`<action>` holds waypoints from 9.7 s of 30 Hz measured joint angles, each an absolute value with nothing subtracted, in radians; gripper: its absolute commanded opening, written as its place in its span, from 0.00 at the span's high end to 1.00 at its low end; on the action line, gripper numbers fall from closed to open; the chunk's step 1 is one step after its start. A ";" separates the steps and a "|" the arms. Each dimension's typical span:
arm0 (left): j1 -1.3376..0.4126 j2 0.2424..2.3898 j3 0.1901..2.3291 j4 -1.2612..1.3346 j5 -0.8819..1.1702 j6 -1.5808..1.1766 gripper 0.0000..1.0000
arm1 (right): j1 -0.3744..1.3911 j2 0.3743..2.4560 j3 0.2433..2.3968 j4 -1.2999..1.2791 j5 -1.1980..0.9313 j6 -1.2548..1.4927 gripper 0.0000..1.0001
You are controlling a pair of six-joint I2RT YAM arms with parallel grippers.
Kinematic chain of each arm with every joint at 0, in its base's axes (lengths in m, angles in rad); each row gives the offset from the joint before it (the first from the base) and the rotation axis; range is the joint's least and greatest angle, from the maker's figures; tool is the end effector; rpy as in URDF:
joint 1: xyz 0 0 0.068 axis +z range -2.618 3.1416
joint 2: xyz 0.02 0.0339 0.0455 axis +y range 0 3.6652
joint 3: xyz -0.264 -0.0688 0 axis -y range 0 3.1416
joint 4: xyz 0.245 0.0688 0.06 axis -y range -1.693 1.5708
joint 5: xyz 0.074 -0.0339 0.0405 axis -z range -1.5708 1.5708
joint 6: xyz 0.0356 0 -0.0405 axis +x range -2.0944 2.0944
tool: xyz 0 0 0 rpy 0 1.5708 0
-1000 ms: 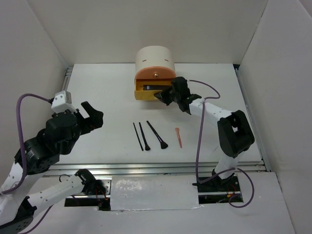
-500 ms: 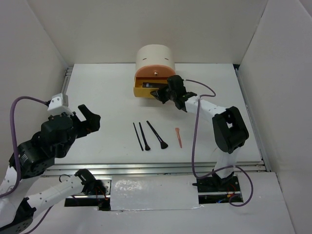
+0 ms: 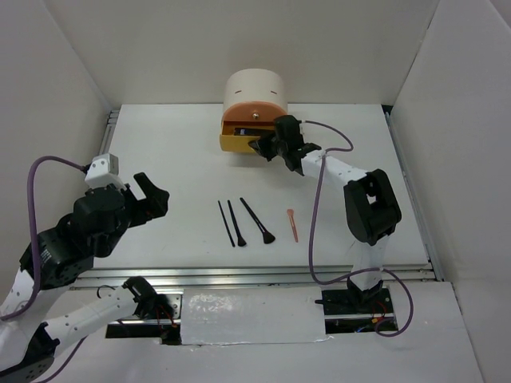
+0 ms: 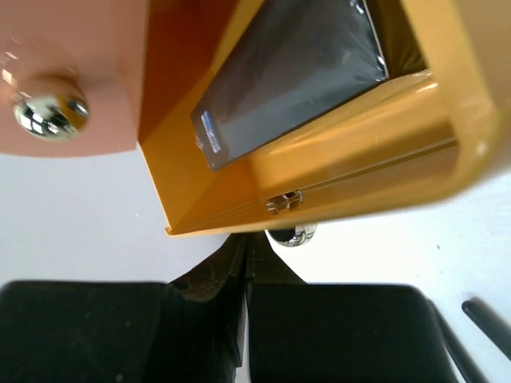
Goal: Organize the makeup
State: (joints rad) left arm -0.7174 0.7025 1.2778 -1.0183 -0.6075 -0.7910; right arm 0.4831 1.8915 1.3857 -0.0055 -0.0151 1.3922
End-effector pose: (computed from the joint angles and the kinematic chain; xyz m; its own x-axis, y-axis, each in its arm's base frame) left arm 0.0772 -0.0404 0.4235 -0.3346 -0.4829 -0.8092 -0.1234 0.8738 -0.4704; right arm 0.3913 0.2059 0.2442 -0.5455 0.8250 -0.1477 0.3418 0.3799 0.8595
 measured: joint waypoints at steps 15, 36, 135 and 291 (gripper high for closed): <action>-0.717 0.686 1.246 -1.025 -0.604 -0.818 0.01 | 0.448 1.906 1.421 -0.008 -0.027 1.332 0.79; -0.717 0.692 1.224 -1.040 -0.601 -0.810 0.01 | 0.405 2.047 1.598 -0.011 -0.052 1.270 0.80; -0.717 0.638 1.110 -1.004 -0.585 -0.739 0.01 | 0.353 2.113 1.090 0.893 0.024 1.427 0.44; -0.717 1.034 1.022 -0.909 -0.382 -0.784 0.00 | 0.792 1.794 1.269 -0.532 0.107 0.424 0.32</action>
State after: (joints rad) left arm -0.7166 1.0336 1.0218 -0.9089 -0.3817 -0.7837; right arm 0.7921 1.7943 1.2690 -0.5320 0.1070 0.4236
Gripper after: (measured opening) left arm 0.994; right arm 0.690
